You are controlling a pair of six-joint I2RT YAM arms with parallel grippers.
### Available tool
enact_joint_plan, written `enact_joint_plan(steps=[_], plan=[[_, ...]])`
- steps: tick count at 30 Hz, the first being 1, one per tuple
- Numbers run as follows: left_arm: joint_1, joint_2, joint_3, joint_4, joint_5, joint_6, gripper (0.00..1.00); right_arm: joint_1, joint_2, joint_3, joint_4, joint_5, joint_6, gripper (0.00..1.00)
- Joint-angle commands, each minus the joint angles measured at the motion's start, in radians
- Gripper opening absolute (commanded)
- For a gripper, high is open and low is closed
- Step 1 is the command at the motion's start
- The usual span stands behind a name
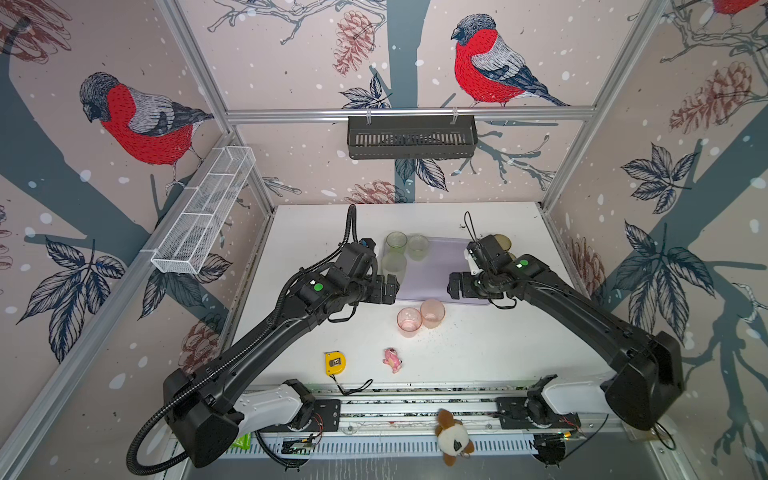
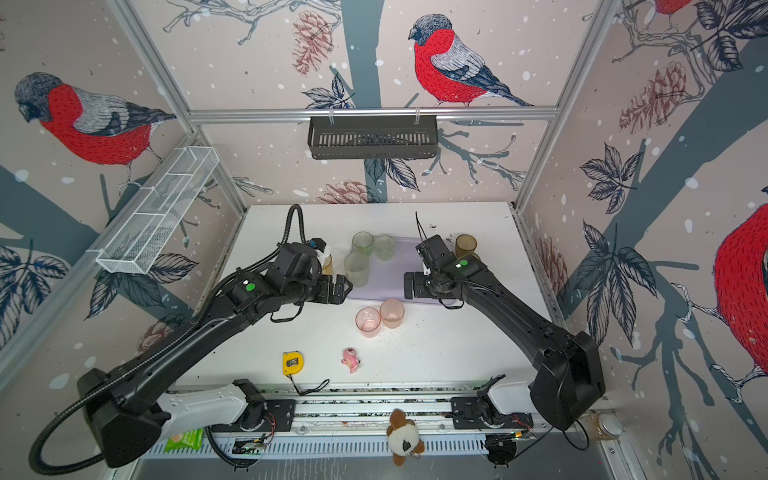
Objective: Place the glasses into the tray
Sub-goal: 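Move the right gripper toward the peach textured cup while the left draws back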
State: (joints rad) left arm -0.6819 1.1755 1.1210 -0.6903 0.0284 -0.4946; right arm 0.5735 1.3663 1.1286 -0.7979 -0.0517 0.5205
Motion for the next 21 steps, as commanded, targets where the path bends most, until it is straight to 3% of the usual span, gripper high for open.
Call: enact_joint_plan(steps=[1,10,21], plan=[[0.001,-0.001,-0.002,0.037,-0.015,0.025,0.99,0.002,0.022,-0.011,0.024,-0.058,-0.043,1.0],[0.002,0.026,0.005,0.064,0.058,0.028,0.99,0.017,0.084,0.008,0.001,-0.111,-0.137,0.99],[0.001,0.04,-0.002,0.083,0.088,0.024,0.99,0.029,0.148,0.01,-0.001,-0.151,-0.188,0.9]])
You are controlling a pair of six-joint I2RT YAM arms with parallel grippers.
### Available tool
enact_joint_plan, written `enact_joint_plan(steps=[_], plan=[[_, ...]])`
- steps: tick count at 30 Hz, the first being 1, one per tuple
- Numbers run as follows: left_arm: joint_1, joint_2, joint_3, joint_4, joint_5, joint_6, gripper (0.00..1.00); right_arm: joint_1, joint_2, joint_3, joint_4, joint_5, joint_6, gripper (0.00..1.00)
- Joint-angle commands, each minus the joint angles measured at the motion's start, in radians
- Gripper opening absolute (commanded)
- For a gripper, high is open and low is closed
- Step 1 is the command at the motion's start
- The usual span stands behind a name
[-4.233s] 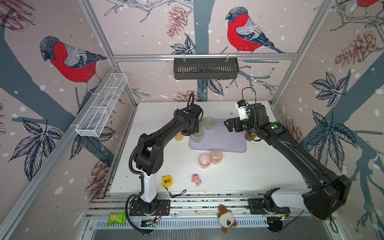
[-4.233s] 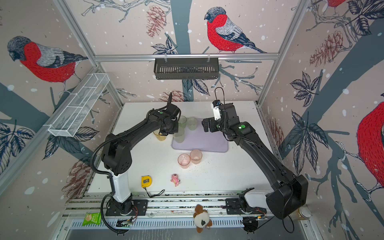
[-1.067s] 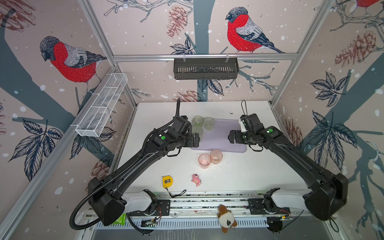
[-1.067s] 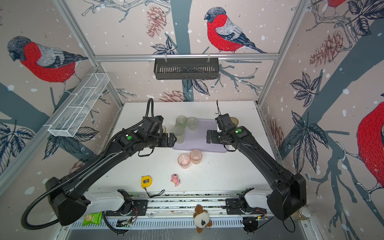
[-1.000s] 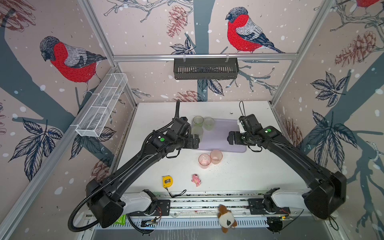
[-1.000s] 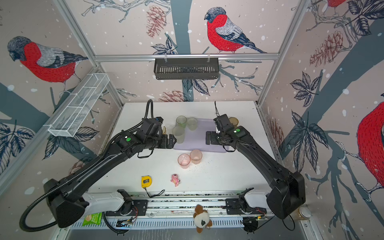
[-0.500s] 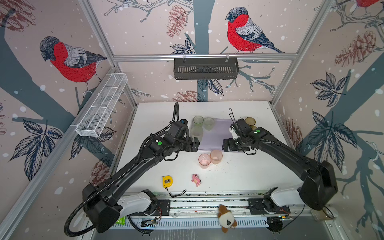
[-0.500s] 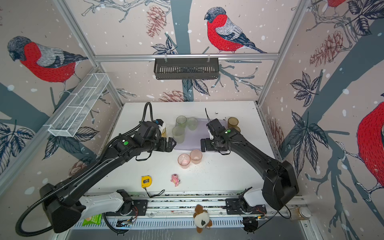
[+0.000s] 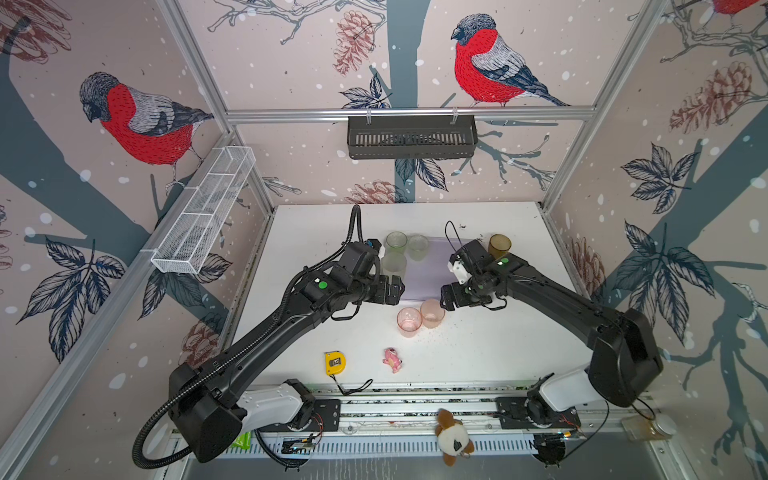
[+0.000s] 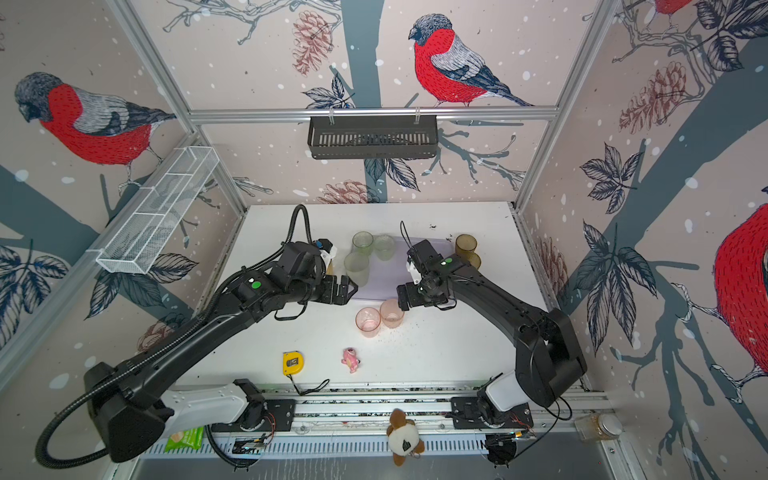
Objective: Place the glasses into the tray
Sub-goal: 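Move the right gripper toward the peach textured cup while the left draws back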
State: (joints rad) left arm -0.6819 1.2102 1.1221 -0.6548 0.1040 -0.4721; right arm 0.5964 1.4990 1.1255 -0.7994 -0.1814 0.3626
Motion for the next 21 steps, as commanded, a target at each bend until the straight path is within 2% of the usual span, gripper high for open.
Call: enact_joint_plan(steps=[1,21], plan=[[0.002,0.008,-0.004,0.046,0.015,0.001,0.99,0.009,0.024,0.019,-0.003,-0.02,-0.034,0.88],[0.001,-0.015,-0.058,0.052,0.036,0.015,0.99,0.049,0.127,0.066,0.013,0.011,-0.039,0.53]])
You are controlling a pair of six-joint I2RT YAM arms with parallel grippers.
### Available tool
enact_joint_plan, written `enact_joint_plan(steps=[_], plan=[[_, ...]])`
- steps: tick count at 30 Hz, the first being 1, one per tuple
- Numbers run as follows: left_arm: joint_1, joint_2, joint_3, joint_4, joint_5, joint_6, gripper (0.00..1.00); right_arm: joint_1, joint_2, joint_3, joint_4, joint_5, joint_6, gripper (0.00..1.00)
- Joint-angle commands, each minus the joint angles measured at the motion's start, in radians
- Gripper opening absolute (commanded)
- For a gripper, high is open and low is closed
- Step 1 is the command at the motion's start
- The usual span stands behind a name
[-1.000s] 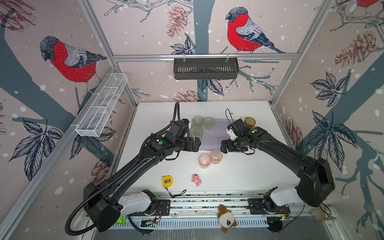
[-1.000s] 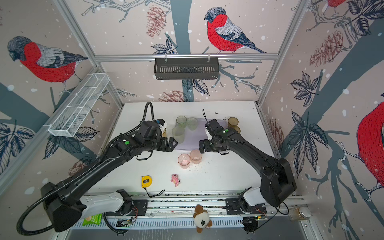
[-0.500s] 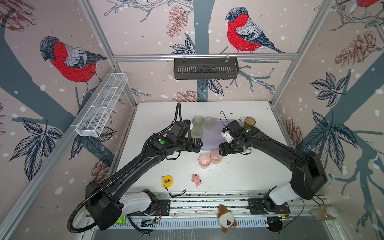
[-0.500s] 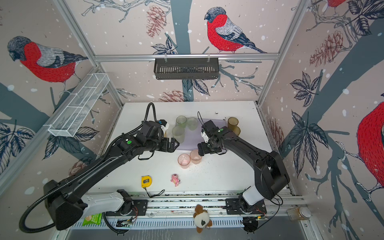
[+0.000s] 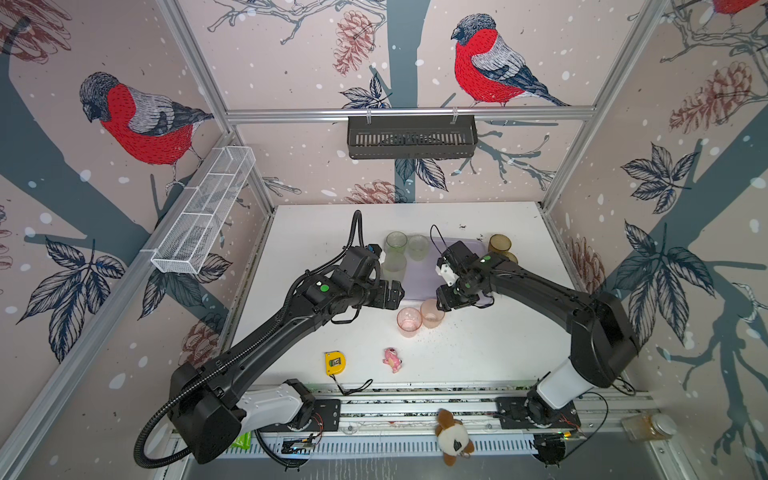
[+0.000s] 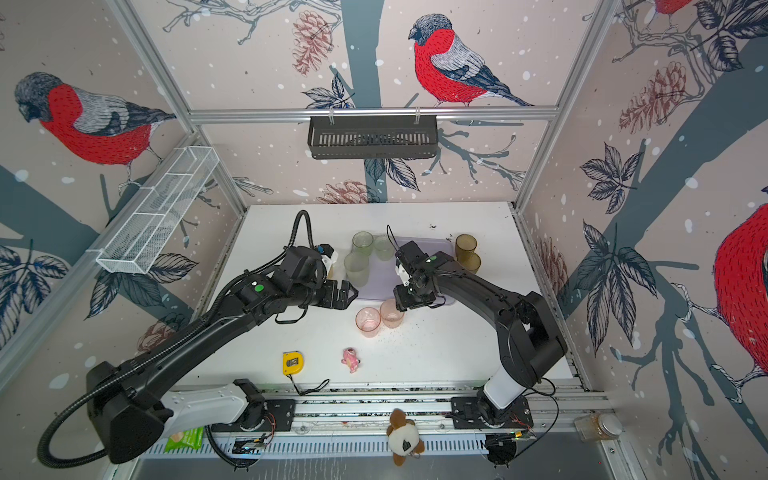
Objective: Place the glasses into the tray
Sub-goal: 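Move the right gripper toward the peach textured cup while the left draws back, then lower the right gripper into the peach cup and close on its rim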
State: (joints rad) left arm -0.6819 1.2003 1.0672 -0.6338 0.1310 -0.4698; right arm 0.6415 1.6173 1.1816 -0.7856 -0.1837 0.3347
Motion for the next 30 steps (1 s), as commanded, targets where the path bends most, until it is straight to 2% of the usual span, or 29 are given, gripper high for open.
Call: enact_joint_plan(steps=[1,10,30], plan=[[0.001,-0.006,-0.005,0.03,0.01,0.014,0.99,0.006,0.012,0.013,-0.001,0.014,-0.013,0.52],[0.002,-0.009,-0.007,0.021,0.009,0.016,0.99,0.018,0.049,0.039,-0.004,0.021,-0.023,0.42],[0.001,-0.024,-0.03,0.029,0.007,0.004,0.99,0.046,0.066,0.047,-0.017,0.056,-0.031,0.29]])
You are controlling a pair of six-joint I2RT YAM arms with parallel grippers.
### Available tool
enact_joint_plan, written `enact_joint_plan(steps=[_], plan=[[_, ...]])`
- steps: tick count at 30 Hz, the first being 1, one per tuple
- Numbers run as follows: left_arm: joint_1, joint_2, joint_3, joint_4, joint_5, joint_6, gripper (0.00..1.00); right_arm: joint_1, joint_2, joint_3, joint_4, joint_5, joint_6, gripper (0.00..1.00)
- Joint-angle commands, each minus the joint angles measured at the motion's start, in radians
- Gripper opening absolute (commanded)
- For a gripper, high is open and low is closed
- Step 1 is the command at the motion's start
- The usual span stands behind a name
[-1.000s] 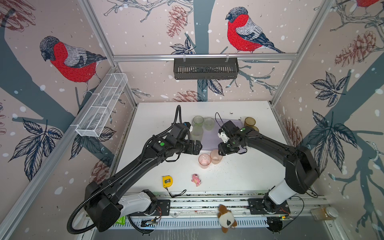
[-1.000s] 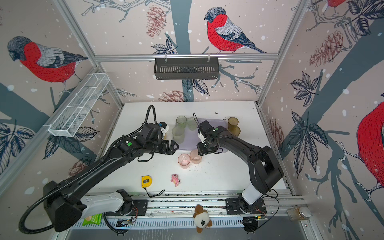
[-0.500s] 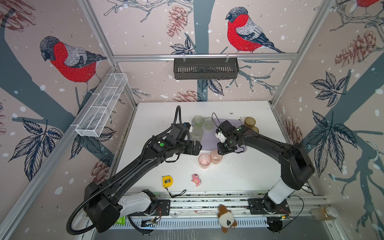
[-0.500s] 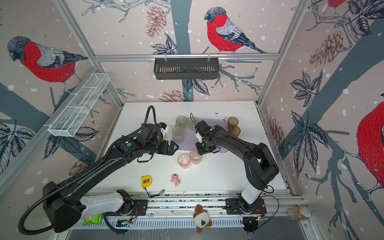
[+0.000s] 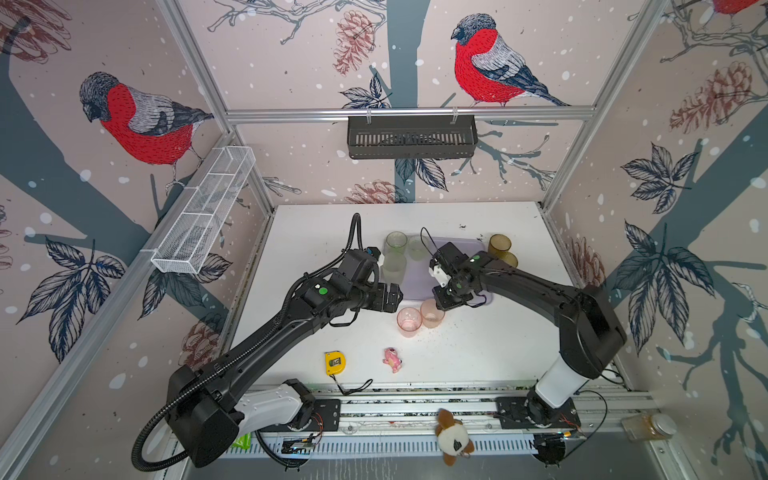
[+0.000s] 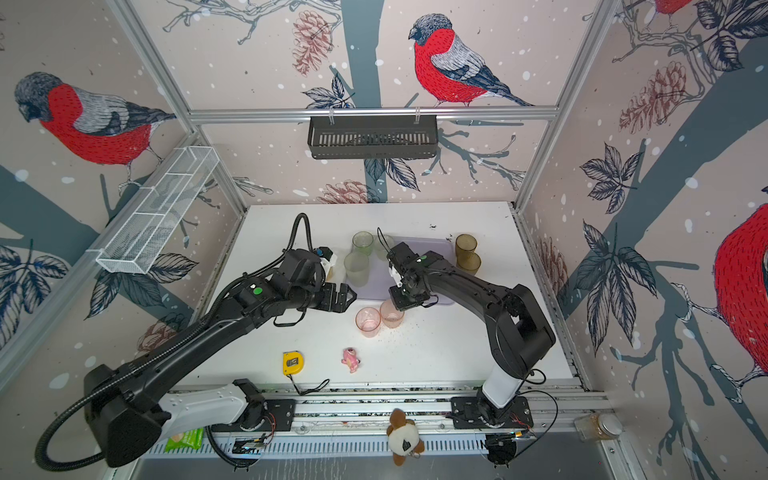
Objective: Place the glasses into the tray
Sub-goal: 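Lower the right gripper into the peach cup and close on its rim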
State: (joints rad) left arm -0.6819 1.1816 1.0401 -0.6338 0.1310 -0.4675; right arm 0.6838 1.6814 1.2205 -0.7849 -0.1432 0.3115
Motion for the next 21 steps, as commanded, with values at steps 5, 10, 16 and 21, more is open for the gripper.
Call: enact_joint_plan(steps=[5,10,16,21], plan=[[0.002,-0.011,-0.013,0.032,0.007,-0.002,0.99,0.01,0.003,0.007,-0.026,0.028,-0.012,0.26],[0.001,-0.016,-0.018,0.037,0.01,-0.005,0.99,0.019,0.001,0.012,-0.032,0.047,-0.012,0.24],[0.001,-0.019,-0.022,0.04,0.009,-0.008,0.99,0.035,0.008,0.022,-0.044,0.073,-0.022,0.22],[0.001,-0.019,-0.02,0.039,0.009,-0.008,0.99,0.043,0.017,0.032,-0.05,0.091,-0.025,0.21]])
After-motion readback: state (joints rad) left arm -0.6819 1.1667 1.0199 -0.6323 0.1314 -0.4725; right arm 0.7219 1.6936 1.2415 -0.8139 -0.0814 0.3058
